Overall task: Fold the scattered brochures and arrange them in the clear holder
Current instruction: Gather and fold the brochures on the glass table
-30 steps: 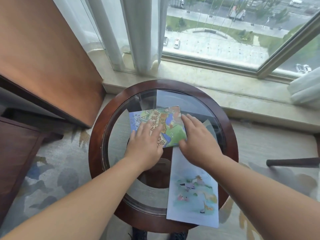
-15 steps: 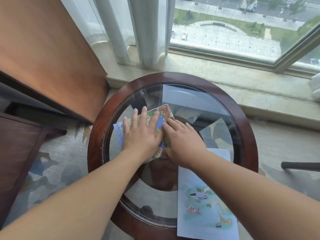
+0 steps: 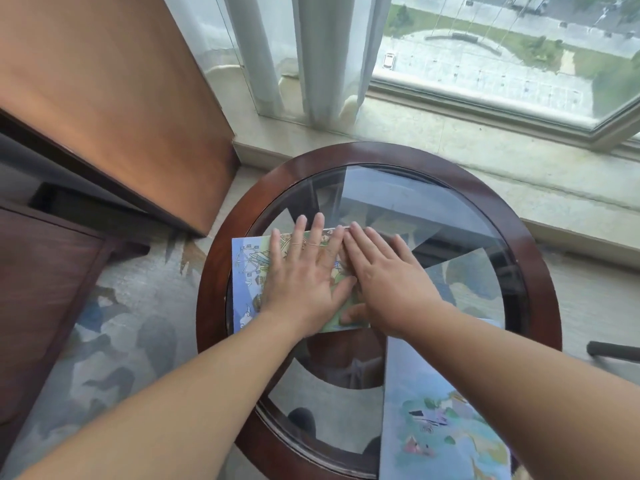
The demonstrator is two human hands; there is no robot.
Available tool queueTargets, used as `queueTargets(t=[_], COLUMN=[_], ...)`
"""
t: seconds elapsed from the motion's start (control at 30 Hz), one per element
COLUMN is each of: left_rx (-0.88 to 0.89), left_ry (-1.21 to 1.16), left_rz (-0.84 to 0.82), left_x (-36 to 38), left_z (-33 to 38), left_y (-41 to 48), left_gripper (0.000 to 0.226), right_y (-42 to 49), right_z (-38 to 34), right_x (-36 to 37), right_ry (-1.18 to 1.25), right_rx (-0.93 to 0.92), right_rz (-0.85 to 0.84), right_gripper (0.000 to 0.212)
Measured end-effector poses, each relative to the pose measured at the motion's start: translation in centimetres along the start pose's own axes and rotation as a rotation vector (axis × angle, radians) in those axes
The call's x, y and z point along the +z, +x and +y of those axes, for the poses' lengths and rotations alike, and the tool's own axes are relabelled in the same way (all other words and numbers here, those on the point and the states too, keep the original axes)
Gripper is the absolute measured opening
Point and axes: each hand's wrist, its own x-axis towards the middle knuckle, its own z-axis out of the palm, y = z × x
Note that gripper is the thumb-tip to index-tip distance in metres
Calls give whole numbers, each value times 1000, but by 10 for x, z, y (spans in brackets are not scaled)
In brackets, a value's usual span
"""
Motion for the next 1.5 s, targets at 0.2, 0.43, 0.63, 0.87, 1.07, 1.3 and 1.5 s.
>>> queueTargets(t=[0.2,0.43,0.63,0.87,1.07,1.3,1.5], left_rx=[-109,-90,-41,-66,-10,-56,-44], left_ry=[7,2,25,54,42,90,-77], left_rz=[-26,-41,-37,-51,-50,-98,-94], left_x=[0,-1,3,-11,4,2,-37], left_z=[-63,-67,-72,-48,1,-50,-30], left_y=[-43,-45,-46,-35,-21,-50,-47], left_gripper=[91,91,89,90,88,91,77], right_y=[0,-2,-8,-11,-12,-11,-46], right_z=[-2,-5,3,-7,-7,-12,-13], right_x=[-3,-3,6,3,5,1,-8], right_ry=[25,-55,-8,-21,-23,-36,126], right_rx=[41,-16,-12,26,36,52,64], right_rz=[-12,-44,-53,-57,-29,-51,72], right_gripper=[125,133,133,131,129,131,109])
